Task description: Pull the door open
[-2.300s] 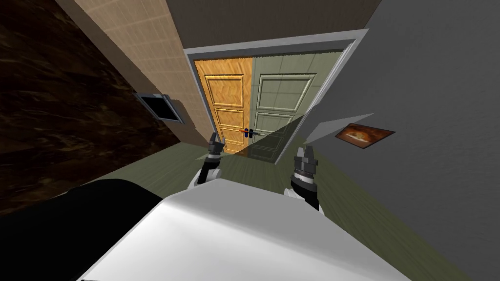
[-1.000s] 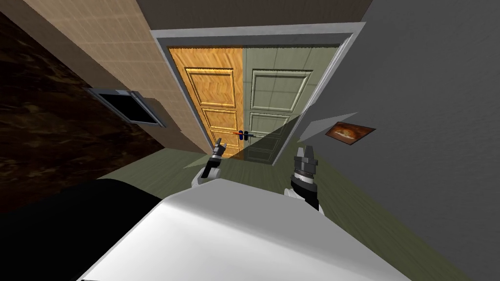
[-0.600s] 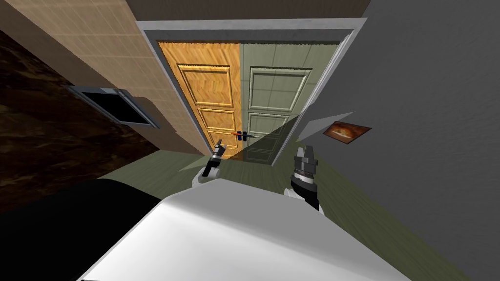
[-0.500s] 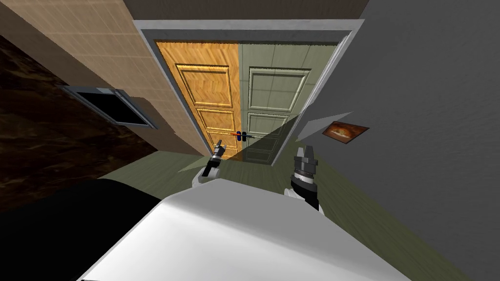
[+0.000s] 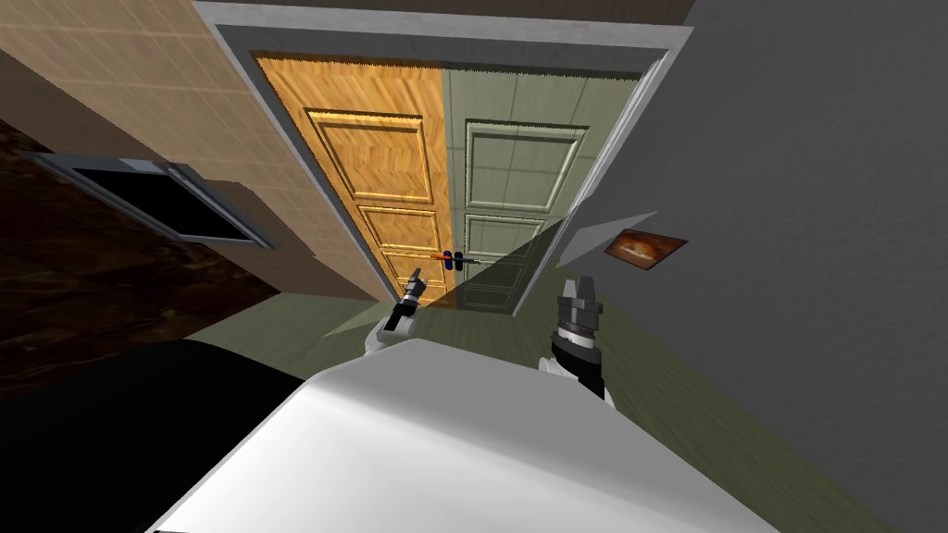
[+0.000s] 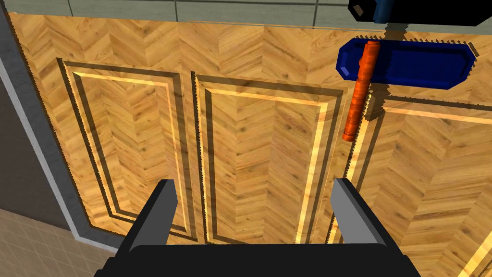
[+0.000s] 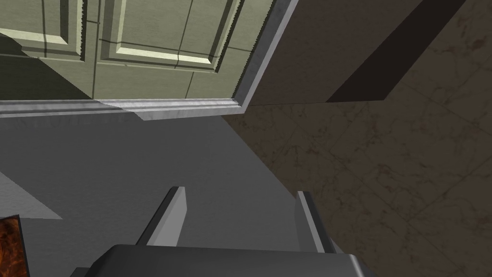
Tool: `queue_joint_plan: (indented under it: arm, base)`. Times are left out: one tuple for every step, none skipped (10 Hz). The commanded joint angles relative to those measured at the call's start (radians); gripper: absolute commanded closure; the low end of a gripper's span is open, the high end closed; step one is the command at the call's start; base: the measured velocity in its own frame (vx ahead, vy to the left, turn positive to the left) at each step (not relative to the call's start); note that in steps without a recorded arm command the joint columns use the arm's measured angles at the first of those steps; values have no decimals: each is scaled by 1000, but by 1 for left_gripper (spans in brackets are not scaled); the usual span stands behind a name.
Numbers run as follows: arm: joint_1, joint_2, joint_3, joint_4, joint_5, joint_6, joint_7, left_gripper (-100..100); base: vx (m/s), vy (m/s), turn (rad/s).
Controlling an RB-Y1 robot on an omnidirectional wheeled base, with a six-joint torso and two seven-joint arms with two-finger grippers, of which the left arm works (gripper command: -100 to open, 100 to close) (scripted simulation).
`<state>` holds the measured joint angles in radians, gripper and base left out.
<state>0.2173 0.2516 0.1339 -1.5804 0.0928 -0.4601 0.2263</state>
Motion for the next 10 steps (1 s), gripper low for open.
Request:
queue_joint_plan:
  arm:
    - [-7, 15, 7, 31, 4, 10, 7, -100]
    - [-15, 22, 10, 54, 6, 15, 9, -100]
    - [-23, 29, 13, 77, 8, 20, 12, -100]
    - [-31, 37, 16, 99, 10, 24, 14, -100]
    - [-39, 44, 19, 122, 12, 29, 16, -100]
    - [-46, 50, 22, 143, 13, 33, 18, -100]
    - [-54, 57, 25, 164, 15, 38, 21, -100]
    - [-61, 63, 28, 185, 17, 42, 23, -100]
    - [-68, 70, 30, 206, 18, 46, 25, -100]
    - [-74, 75, 33, 223, 20, 50, 27, -100]
  base:
    - [100, 11, -90]
    - [97, 29, -70]
    - [98, 21, -73]
    - [94, 18, -71]
    - [100, 14, -75]
    - [93, 32, -62]
    - [91, 22, -55]
    - [92, 20, -73]
    - [79, 33, -77]
    - [96, 21, -60]
